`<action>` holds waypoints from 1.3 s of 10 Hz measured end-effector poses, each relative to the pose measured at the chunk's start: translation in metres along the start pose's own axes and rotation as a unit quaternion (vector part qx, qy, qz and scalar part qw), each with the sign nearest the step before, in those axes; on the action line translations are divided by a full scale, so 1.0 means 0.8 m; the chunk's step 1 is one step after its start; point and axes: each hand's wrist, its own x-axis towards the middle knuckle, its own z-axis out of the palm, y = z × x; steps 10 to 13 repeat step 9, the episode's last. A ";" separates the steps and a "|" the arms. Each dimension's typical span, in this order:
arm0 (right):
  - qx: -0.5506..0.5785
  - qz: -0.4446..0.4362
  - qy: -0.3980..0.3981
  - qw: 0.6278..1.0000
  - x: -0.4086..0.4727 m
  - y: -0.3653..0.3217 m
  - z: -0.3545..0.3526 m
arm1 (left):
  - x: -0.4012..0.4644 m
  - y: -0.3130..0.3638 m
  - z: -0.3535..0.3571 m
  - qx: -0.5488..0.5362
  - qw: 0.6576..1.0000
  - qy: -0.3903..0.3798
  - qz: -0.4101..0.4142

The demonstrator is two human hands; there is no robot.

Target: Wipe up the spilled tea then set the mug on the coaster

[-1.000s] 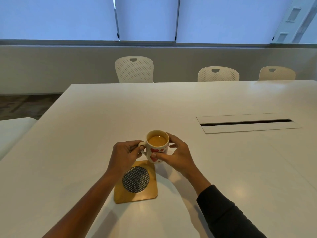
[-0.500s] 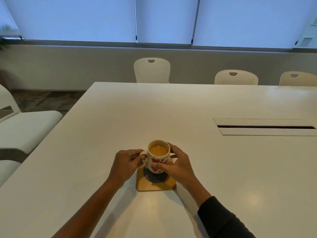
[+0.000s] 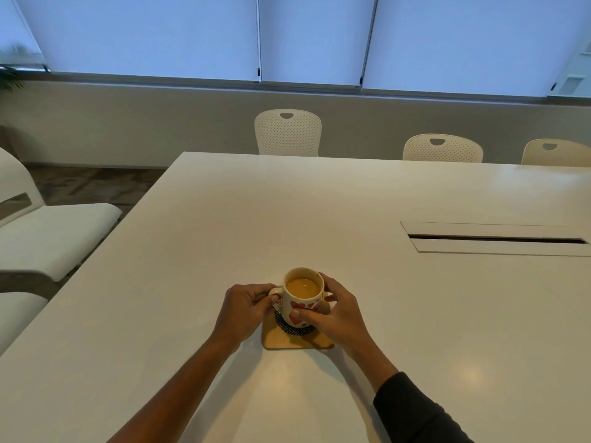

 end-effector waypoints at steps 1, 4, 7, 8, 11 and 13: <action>-0.010 -0.002 0.000 1.000 -0.001 0.001 0.002 | -0.001 -0.005 0.000 0.002 1.000 -0.007 -0.015; 0.006 -0.005 -0.014 1.000 -0.004 0.006 0.004 | -0.002 -0.004 -0.005 0.014 1.000 -0.018 -0.016; -0.092 -0.019 -0.037 0.995 -0.005 0.018 -0.023 | 0.001 -0.001 -0.024 0.072 0.996 -0.017 -0.046; -0.151 -0.036 0.002 0.988 0.016 0.012 -0.052 | 0.012 0.014 -0.041 0.135 0.991 -0.007 0.003; -0.221 -0.091 0.053 0.970 0.064 -0.021 -0.086 | 0.047 0.046 -0.059 0.198 0.978 0.005 0.060; -0.221 -0.091 0.053 0.970 0.064 -0.021 -0.086 | 0.047 0.046 -0.059 0.198 0.978 0.005 0.060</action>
